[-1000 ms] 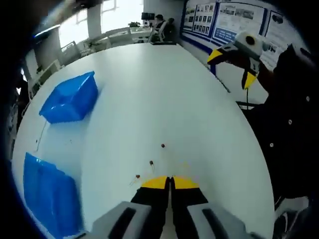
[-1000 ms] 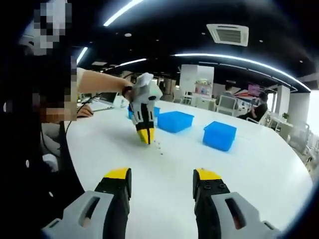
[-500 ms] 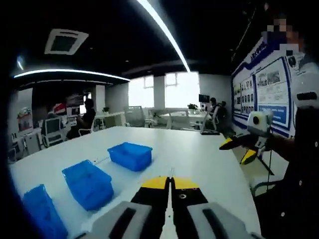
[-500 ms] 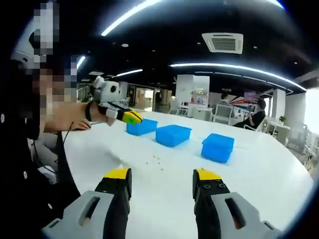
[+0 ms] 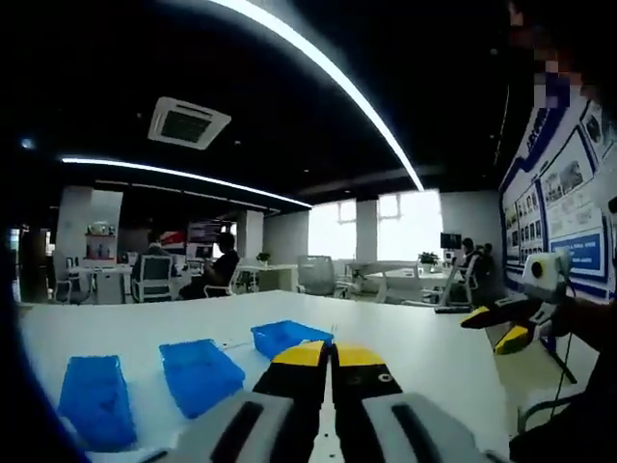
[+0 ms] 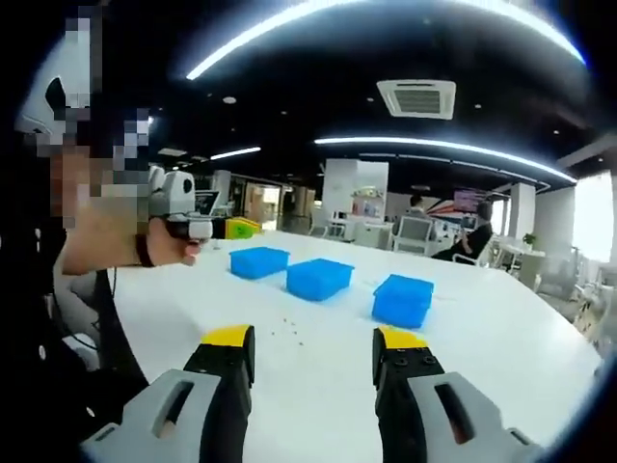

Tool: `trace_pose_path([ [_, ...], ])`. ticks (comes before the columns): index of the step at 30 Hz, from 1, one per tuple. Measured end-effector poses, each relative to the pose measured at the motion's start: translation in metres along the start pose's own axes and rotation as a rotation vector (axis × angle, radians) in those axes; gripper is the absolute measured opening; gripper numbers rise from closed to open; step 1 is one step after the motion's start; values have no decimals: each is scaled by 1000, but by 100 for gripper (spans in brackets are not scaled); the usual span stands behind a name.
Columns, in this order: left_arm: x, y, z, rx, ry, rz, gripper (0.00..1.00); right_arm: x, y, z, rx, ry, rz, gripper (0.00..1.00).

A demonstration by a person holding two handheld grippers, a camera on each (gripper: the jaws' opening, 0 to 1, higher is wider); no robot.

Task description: Pick up the resistors one by one and place each resistor into its matching bin, sorting the parts by color and model until every resistor is separated into the correct bin for its type

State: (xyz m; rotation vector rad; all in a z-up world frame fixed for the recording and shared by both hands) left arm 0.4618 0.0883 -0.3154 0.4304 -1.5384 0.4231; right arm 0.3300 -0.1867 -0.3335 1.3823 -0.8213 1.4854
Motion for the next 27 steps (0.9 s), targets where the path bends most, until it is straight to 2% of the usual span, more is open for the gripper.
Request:
trace_pose_path([
  [2,0,-18,-3,-2,-9,-18,5,-1,2,4,-26,-2,-1,50],
  [3,2,-36,-7,-15,-11,-16,5,-2,5,9,-52,-9,-4,50],
  [6,10,-73,-18,-15,-34,-24,5,-5,10,19,-100,-41,-4,49],
  [8,15,-93,-26,1,-42,-18,5,-6,13,25,-138,-39,-11,49],
  [10,19,-117,-36,34,-87,-41,5,-8,14,30,-159,-34,-19,49],
  [14,20,-166,-56,45,-54,-77,5,-10,19,41,-210,-51,-21,49],
  [19,19,-209,-72,64,-41,-119,5,-14,25,49,-260,-58,-27,49],
  [22,18,-235,-76,62,-24,-131,5,-17,28,51,-275,-65,-33,49],
  [27,12,-259,-81,75,-5,-154,5,-19,30,52,-279,-72,-41,49],
])
Point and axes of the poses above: the point that each gripper's makers call its tool centre point, and the gripper's own axes: y roughly backward along the fingers, z roughly to its right, x roughly out of its top, the point moved 9 cm from there along y, roughly backward along the fingers, and after that the axes turned 8 degrees about -x, right-handed, at the moved point
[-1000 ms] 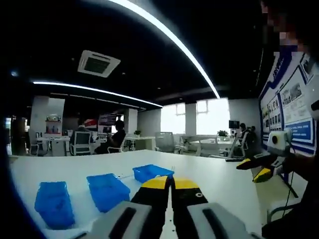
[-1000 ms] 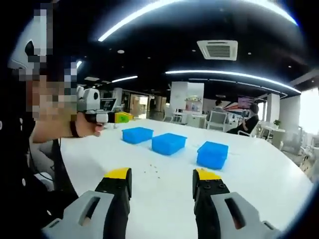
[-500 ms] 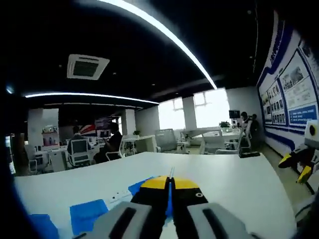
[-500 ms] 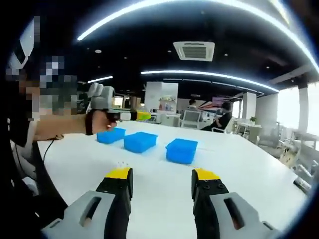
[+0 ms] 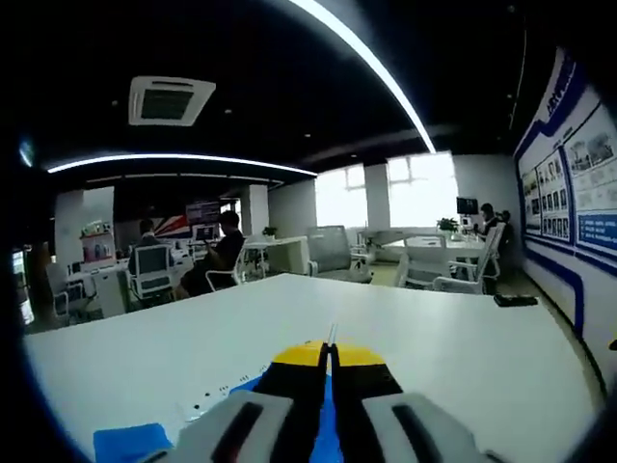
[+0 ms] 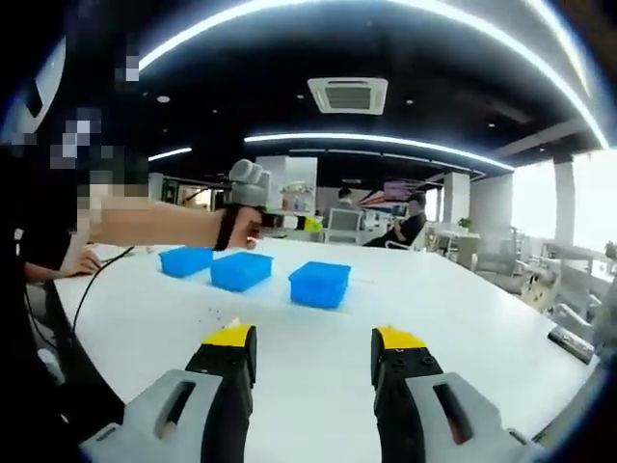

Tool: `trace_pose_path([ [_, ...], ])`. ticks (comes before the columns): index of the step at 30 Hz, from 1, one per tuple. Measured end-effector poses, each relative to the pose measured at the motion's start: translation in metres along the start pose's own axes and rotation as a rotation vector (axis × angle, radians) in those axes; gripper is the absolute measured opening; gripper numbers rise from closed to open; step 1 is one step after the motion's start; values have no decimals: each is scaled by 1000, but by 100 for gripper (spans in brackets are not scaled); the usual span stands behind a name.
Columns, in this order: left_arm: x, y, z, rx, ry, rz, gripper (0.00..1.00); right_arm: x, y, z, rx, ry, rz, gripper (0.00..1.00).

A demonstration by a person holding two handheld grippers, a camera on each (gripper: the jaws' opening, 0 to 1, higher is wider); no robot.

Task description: Pick up the resistors one by one and place each resistor into its matching bin, sorting the parts by color and model until every resistor is separated into the correct bin for its type

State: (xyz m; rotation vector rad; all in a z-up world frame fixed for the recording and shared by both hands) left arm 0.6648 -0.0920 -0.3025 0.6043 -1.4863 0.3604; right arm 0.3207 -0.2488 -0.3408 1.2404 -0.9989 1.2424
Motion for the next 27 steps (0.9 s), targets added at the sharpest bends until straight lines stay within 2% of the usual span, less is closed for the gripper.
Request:
trace_pose_path([
  [5,-8,-9,0,14,-20,-34,7,0,0,2,-1,-4,2,49],
  [10,-14,-5,3,0,-49,-59,31,0,-2,0,14,-6,1,49],
  [14,-14,9,1,-11,-30,-52,39,1,-3,-3,25,-5,7,49],
  [16,-13,25,1,-26,-8,-31,41,1,-4,-5,33,-2,9,49],
  [20,-16,61,3,-27,-24,-5,42,3,-7,-10,53,4,17,49],
  [25,-20,112,8,-18,0,42,43,10,-13,-16,96,9,38,49],
  [27,-22,140,14,-18,-5,57,43,13,-16,-20,137,-8,53,49],
])
Point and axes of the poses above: the point that each gripper's makers call its tool centre point, and the gripper's own axes: y roughly backward along the fingers, z roughly to its right, x roughly out of its top, the point moved 9 cm from there along y, roughly backward along the fingers, and after that the axes turned 8 degrees about -x, right-handed, at the moved point
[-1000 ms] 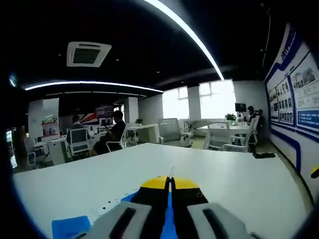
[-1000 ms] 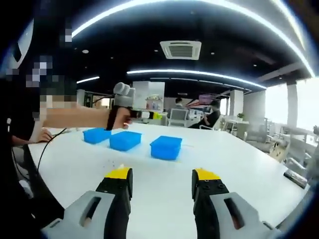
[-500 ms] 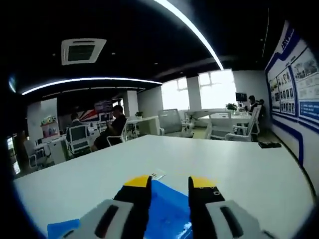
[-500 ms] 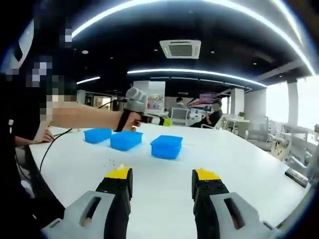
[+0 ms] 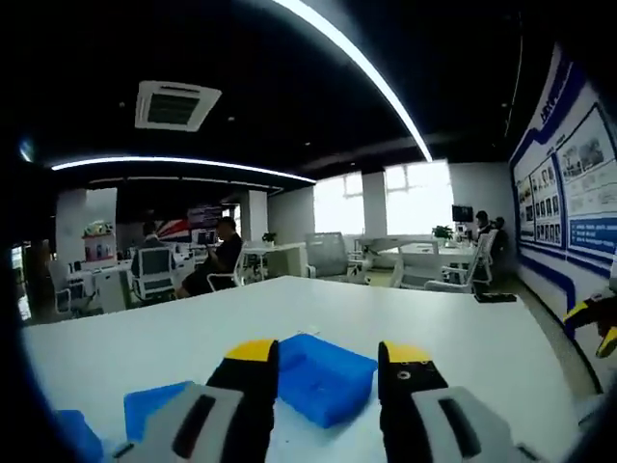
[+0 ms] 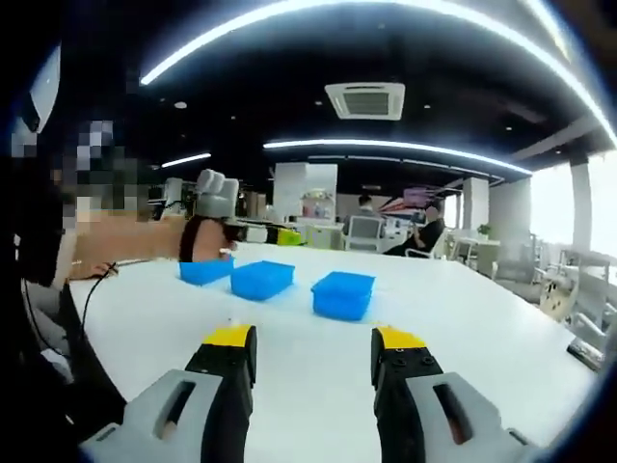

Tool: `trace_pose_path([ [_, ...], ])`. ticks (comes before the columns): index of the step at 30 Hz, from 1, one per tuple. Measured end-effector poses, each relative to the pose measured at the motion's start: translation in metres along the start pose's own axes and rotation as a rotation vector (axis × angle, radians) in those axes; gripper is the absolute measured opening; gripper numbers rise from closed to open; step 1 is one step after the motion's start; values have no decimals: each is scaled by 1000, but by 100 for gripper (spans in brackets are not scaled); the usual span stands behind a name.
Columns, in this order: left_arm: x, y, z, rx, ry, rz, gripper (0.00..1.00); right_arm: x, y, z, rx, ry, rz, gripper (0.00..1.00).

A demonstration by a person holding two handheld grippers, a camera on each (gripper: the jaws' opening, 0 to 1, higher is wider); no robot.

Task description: Pick up the resistors one by one and place each resistor into its matching bin, sorting the parts by color and model until every resistor is separated into the correct bin for its type

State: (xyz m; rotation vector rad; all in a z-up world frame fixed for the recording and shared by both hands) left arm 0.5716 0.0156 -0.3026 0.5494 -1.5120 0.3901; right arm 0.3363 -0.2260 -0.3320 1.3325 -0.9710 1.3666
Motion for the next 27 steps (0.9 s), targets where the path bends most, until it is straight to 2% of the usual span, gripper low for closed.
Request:
trace_pose_path([
  [2,0,17,3,2,-1,14,43,1,-4,-3,20,6,3,49],
  [7,-5,98,23,29,11,61,44,3,-13,-10,65,27,6,49],
  [8,-7,111,28,31,26,83,44,3,-15,-11,80,26,8,49],
  [11,-16,145,40,51,19,88,45,5,-19,-17,125,8,22,49],
  [15,-30,193,56,100,7,88,47,7,-22,-23,147,13,27,49],
  [19,-51,246,71,195,21,91,47,6,-22,-25,160,14,34,49],
  [23,-67,276,76,245,50,66,47,5,-22,-33,202,28,35,50],
  [27,-70,284,74,248,54,33,47,3,-26,-41,235,45,20,50],
])
Point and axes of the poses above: the point that each gripper's makers call its tool centre point, and the gripper's own axes: y roughly backward along the fingers, z roughly to its right, x roughly out of its top, the point moved 9 cm from there along y, roughly backward along the fingers, and after that the axes turned 8 degrees about -x, right-handed, at the moved point
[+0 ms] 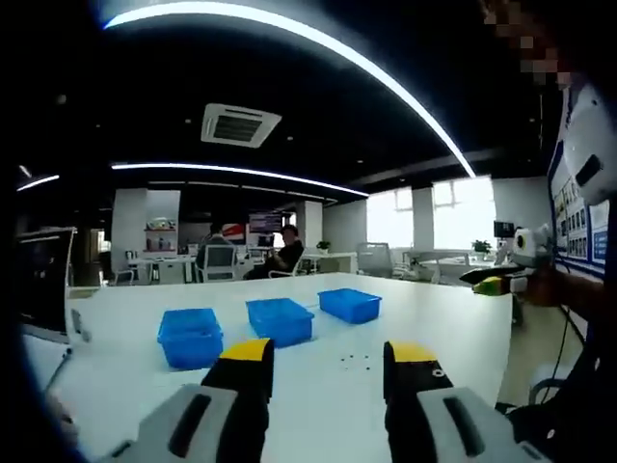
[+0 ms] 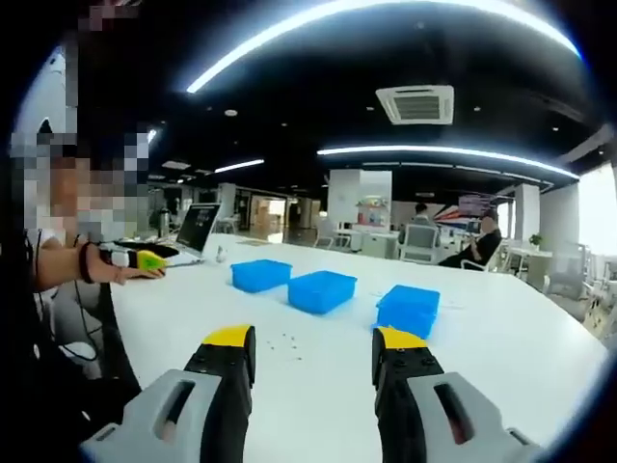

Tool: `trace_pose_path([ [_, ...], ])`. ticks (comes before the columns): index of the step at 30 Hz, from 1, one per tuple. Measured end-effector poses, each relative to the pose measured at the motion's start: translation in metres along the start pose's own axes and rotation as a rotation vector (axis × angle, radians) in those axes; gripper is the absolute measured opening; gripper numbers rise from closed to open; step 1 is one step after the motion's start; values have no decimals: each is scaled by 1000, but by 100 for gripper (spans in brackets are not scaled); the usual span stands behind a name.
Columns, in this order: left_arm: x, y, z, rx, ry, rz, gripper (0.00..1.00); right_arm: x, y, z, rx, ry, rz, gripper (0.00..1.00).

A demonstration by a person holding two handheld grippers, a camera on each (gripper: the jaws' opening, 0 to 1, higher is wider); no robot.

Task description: Pick up the resistors one by one and place each resistor into its matching bin, sorting the parts by color and model until every resistor is separated into the correct bin for its type

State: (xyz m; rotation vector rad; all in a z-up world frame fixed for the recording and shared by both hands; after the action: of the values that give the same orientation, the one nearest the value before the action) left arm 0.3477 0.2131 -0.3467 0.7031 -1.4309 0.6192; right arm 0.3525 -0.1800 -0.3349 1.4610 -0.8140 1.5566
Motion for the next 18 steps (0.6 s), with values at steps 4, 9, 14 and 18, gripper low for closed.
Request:
trace_pose_path([
  [4,4,-5,-5,-45,-11,-47,48,-1,-2,-3,21,15,-28,50],
  [9,12,-19,-6,-125,-61,-145,45,-5,-2,-6,56,47,-79,50],
  [14,16,-42,-1,-245,-115,-238,45,-8,-1,-7,75,62,-113,51],
  [18,17,-64,2,-319,-195,-313,44,-12,0,-7,86,65,-136,51],
])
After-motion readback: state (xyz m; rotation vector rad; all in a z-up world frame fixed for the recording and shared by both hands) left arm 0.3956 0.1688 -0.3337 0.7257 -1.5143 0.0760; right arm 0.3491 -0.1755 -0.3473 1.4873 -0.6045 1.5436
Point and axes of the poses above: the point that each gripper's makers call its tool centre point, and the gripper's own axes: y roughly backward along the fingers, z roughly to its right, x roughly out of its top, the point moved 9 cm from there along y, roughly backward along the fingers, and after that the axes turned 8 degrees about -x, right-handed, at the moved point
